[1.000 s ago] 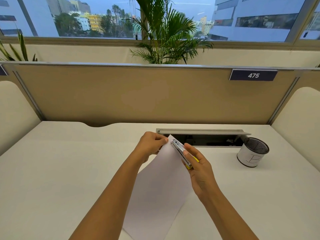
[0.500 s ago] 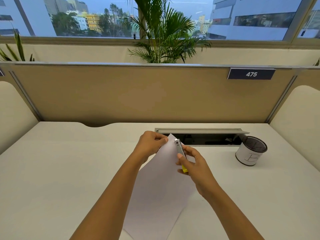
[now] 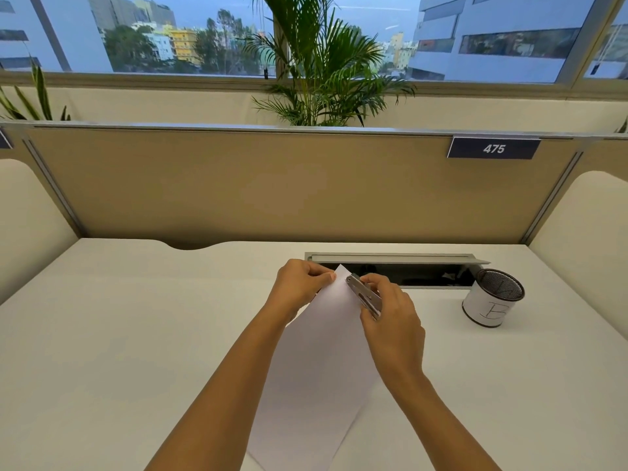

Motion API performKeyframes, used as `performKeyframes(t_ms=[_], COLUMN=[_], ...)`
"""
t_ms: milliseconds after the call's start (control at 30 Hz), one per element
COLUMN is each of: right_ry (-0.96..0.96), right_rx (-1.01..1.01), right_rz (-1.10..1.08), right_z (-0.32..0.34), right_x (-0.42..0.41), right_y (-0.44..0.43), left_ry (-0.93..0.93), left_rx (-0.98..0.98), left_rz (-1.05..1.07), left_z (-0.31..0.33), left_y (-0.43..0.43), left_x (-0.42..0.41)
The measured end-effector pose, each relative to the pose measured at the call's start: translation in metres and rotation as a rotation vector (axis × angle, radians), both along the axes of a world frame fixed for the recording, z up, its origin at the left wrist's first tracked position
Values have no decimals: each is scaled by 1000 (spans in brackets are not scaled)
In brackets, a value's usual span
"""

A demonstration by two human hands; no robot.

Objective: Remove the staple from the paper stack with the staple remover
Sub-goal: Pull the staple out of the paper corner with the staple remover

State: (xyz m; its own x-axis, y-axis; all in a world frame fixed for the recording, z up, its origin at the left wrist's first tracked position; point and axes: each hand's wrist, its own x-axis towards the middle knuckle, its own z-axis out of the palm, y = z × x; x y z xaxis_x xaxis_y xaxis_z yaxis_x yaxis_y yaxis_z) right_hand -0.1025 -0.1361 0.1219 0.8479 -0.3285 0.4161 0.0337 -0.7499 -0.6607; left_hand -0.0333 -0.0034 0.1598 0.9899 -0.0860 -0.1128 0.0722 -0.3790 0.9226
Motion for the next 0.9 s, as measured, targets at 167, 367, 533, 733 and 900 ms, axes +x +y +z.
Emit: performKeyframes(t_ms=[167, 367, 533, 733, 900], right_ry=[-107, -52, -16, -3, -40], right_rx=[-141, -104, -24, 41, 11], right_rz=[-9, 33, 87, 88, 43], right_z=[-5, -6, -5, -6, -8], right_x=[4, 2, 0, 3, 4], right_y=[1, -1, -4, -7, -5], left_ry=[0, -10, -16, -34, -48], left_rx=[28, 53, 61, 96, 131], left_rz=[-9, -9, -14, -14, -38], left_z=[0, 1, 2, 3, 3], left_y=[-3, -4, -4, -6, -8], left_x=[-1, -1, -2, -2, -4])
